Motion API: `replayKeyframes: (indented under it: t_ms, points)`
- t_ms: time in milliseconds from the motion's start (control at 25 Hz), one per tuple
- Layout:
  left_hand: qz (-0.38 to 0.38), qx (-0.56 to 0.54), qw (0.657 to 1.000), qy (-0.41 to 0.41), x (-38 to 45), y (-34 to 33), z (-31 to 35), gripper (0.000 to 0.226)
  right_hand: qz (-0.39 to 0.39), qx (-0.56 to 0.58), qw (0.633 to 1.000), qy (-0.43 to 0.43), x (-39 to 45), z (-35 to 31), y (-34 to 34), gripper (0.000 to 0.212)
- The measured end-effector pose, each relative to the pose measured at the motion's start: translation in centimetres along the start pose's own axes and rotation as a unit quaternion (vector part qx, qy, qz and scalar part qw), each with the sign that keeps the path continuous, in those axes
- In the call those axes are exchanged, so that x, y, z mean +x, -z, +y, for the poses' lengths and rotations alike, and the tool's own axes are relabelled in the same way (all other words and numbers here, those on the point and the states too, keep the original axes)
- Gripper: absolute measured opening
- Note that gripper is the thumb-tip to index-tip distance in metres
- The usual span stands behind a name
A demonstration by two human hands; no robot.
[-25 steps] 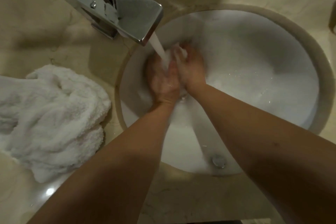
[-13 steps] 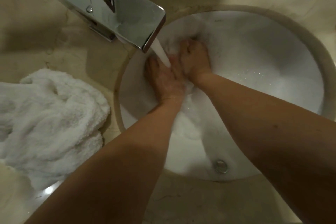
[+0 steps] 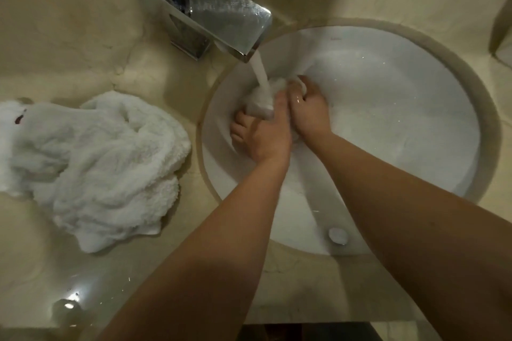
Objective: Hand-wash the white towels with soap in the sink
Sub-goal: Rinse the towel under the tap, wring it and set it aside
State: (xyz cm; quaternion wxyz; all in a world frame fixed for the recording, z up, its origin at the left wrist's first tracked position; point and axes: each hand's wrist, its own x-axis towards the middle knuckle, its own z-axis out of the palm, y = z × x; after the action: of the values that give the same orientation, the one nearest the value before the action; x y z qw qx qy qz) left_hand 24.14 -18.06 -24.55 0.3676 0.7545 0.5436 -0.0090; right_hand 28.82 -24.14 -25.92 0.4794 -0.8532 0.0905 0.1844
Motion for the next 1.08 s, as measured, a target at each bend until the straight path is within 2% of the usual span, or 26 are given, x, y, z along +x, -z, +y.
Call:
replayKeyframes:
  t_ms: [80,160,280,360,400,440,520,680,800,960,1040,1080]
  points:
    - [-0.132,-0.053,0.981,0.133,0.8,0.9,1.2,0.108,0.005,0.009,1.0,0.005,-0.6,0.1,0.3,0.045]
    - [-0.17,-0.112,0.967,0.156,1.3,1.4,1.5,0.106,0.014,0.02,1.0,0.018,-1.6,0.2,0.7,0.042]
    - [-0.175,-0.184,0.962,0.099,0.7,2.1,1.1,0.102,0.039,0.049,0.997,0.046,-2.4,-0.1,1.5,0.041]
    - [-0.165,-0.235,0.956,0.058,0.2,2.6,1.0,0.087,0.045,0.068,0.994,0.072,-2.4,-0.9,1.8,0.034]
    - [-0.143,-0.245,0.959,0.008,0.3,2.8,1.2,0.075,0.044,0.088,0.992,0.081,-2.2,-1.2,1.7,0.031]
    - [-0.11,-0.24,0.963,-0.06,0.5,3.1,1.2,0.062,0.044,0.11,0.99,0.081,-2.0,-1.7,1.6,0.029]
    - [-0.055,-0.224,0.958,-0.171,0.7,3.6,0.9,0.052,0.028,0.148,0.987,0.057,-1.7,-2.4,1.2,0.029]
    - [0.005,-0.09,0.953,-0.288,2.0,3.2,-0.1,0.055,0.002,0.118,0.993,0.003,-1.3,-1.5,-0.2,0.056]
    - [0.004,-0.061,0.951,-0.304,3.1,2.2,-0.8,0.053,0.004,0.116,0.993,-0.001,-1.3,-1.1,-0.1,0.06]
    - [-0.009,-0.042,0.953,-0.299,3.3,1.6,-1.2,0.053,-0.008,0.108,0.994,0.028,-1.3,-1.6,-0.6,0.041]
    - [-0.015,-0.056,0.948,-0.314,3.3,1.5,-1.1,0.051,-0.004,0.076,0.996,0.037,-1.2,-1.1,-1.1,0.047]
    - [-0.045,-0.093,0.949,-0.298,3.3,1.4,-1.0,0.051,0.003,0.052,0.998,0.037,-1.2,-0.8,-1.2,0.05]
